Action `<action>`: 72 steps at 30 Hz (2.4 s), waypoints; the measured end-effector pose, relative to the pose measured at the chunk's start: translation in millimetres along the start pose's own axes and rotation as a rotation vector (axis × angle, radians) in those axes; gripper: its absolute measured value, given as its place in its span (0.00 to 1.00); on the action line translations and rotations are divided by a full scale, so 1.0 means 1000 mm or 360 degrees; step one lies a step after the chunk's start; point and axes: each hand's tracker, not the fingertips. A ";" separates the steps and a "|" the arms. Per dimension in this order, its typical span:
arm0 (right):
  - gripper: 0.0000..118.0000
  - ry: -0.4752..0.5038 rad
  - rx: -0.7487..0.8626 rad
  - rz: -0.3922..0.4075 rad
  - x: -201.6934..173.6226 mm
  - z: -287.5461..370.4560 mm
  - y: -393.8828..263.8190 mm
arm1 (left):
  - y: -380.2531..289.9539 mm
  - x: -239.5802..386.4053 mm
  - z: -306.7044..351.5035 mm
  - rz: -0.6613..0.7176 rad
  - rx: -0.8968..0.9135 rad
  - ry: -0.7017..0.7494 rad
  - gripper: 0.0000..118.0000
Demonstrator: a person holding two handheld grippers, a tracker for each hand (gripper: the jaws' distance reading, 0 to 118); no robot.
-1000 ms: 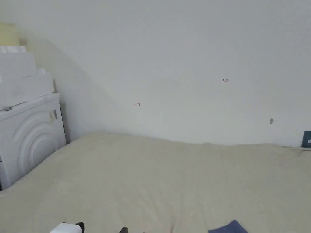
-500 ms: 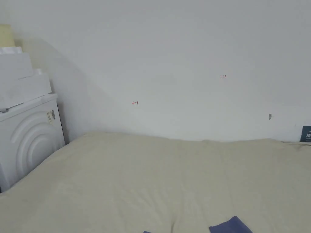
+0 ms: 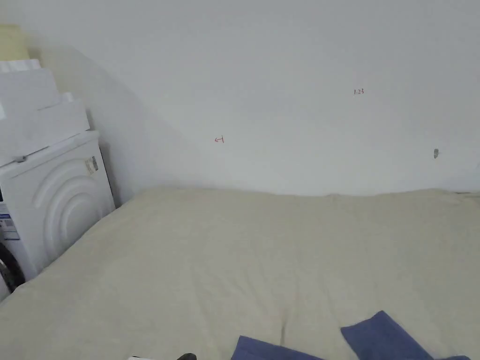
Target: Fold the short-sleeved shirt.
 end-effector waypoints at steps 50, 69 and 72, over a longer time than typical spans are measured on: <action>0.01 -0.0212 -0.0365 -0.0283 0.075 -0.066 -0.050 | -0.045 0.036 -0.358 -0.0482 -0.1146 -0.0181 0.09; 0.84 0.0063 -0.1138 0.0756 0.111 -0.365 0.062 | -0.044 0.001 -0.393 -0.0124 -0.1341 -0.0167 0.07; 0.84 -0.0013 -0.1222 0.0796 0.125 -0.396 0.043 | -0.044 -0.006 -0.396 -0.0093 -0.1355 -0.0193 0.07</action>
